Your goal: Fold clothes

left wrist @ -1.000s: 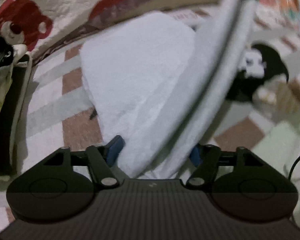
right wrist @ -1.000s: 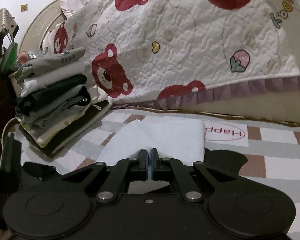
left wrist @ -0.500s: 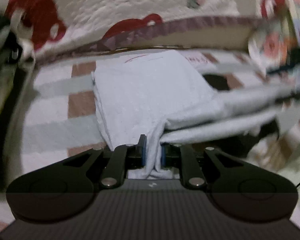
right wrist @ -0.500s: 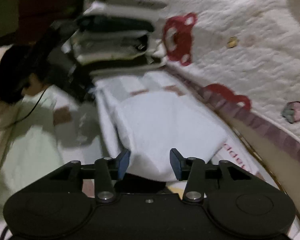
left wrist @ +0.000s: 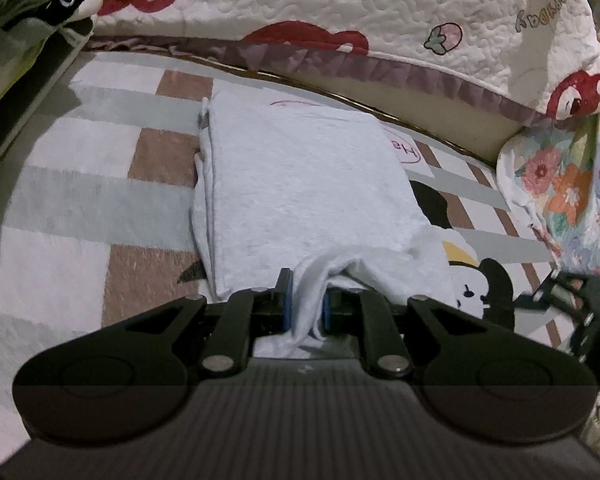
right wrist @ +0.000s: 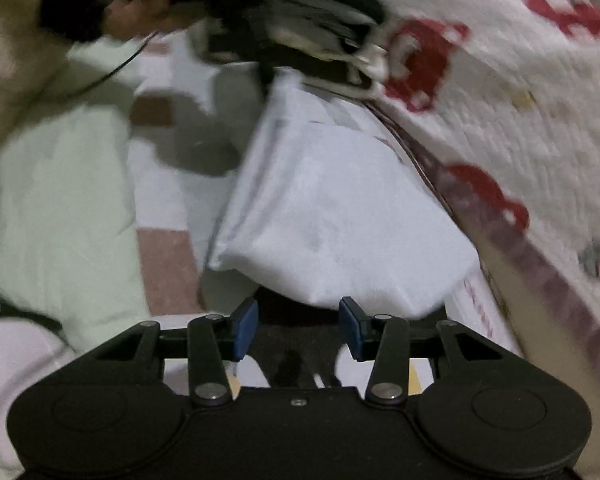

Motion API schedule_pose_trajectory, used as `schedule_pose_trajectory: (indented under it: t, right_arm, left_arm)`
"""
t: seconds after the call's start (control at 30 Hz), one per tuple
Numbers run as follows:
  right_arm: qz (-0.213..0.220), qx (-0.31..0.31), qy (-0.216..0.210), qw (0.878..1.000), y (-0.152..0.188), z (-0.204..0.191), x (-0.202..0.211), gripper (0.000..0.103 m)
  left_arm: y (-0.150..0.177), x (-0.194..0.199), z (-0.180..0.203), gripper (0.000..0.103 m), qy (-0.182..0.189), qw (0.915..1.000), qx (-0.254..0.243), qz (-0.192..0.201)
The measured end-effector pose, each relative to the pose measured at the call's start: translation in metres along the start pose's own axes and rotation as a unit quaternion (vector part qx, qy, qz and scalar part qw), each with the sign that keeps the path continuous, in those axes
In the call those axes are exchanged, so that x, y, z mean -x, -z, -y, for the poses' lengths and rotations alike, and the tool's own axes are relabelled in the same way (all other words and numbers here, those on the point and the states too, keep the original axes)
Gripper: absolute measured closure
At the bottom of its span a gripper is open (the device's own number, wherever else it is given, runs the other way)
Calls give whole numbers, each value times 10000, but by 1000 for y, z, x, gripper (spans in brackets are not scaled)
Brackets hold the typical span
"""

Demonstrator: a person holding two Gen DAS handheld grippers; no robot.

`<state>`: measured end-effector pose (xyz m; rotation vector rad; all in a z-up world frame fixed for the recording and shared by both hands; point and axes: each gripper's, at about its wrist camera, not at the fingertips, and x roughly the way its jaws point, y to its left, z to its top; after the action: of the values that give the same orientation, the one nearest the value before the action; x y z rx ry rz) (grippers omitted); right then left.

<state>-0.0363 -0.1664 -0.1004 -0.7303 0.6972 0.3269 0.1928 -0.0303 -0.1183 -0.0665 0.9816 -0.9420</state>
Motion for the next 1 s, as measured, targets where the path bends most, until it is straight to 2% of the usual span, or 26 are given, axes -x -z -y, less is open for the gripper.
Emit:
schedule_pose_trajectory:
  t: [0.07,0.17,0.33,0.43,0.47,0.5,0.53,0.67,0.77,0.87,1.0]
  right_arm:
    - [29,437,297,9986,-1,-18,-9,52]
    - [84,708,368,9968,-5,-32,-19,52]
    - [273,349,237,9987,-15,-36,-22,46]
    - [395,370,412,9977,-15,-39,-33,41]
    - [420,362,466,9974,-15,-39,-37,44]
    - [454,305,392,9977,-16,-39,-38,58]
    - [477,185,235,9984,-18,-36,-37,92]
    - [683,-576,328,9955,-28,-9,-16,92]
    - [921,-1598,568,9812,-28,27,7,92]
    - [1138,-2371,666,9625,-23,60,28,93]
    - [1206,-2588,531,9569,-20,74,34,93]
  left_arm:
    - [0,0,-3,89,36,10000,91,-1]
    - [0,-2,-8,89,52,9998,182,8]
    - [1,-3,-11,89,106,9996,267,44]
    - [1,-2,-11,89,127,9995,265,105]
    - [1,-2,-11,89,112,9995,253,147]
    - [2,-1,-8,89,49,9997,164,178]
    - [2,0,-4,89,-16,9998,16,193]
    - [7,5,13,89,-261,9976,-587,263]
    - [11,13,24,87,-349,9939,-1014,258]
    - [24,19,47,76,-821,9753,-2046,152]
    - [45,8,72,73,-1196,9454,-3032,-36]
